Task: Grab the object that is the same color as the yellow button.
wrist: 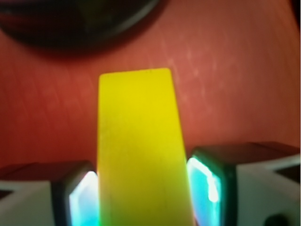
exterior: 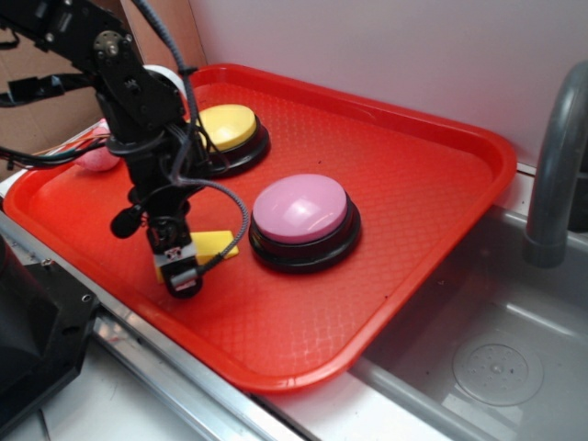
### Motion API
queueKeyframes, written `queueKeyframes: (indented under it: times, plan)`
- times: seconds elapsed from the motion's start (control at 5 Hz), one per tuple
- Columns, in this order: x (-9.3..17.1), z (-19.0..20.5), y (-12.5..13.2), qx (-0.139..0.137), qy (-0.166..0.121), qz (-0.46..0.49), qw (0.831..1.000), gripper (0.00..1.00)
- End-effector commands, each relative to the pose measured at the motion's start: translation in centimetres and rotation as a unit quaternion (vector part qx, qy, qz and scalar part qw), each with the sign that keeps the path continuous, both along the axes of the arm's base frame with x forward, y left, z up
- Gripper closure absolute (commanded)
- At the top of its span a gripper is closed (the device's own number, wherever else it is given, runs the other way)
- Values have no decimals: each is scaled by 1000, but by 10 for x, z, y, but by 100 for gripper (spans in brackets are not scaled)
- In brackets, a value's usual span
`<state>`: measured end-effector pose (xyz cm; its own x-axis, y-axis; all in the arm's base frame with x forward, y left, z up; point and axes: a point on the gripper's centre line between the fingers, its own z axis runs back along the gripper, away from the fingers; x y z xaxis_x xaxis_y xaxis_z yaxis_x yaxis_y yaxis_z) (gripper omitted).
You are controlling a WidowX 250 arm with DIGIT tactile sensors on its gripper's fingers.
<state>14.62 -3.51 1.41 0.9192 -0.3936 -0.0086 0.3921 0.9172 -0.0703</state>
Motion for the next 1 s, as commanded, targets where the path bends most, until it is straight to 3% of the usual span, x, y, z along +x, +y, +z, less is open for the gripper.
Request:
queueKeyframes:
  times: [0.0, 0.2, 0.4, 0.6, 0.8]
  plan:
    - [22, 68, 3, 22, -4, 87, 996, 100]
    - [41, 119, 11, 17, -26, 155, 987, 100]
    - [48, 169, 27, 3, -38, 210, 977, 100]
    - [49, 207, 40, -6, -68, 246, 967, 100]
    - [42, 210, 45, 21, -56, 307, 950, 100]
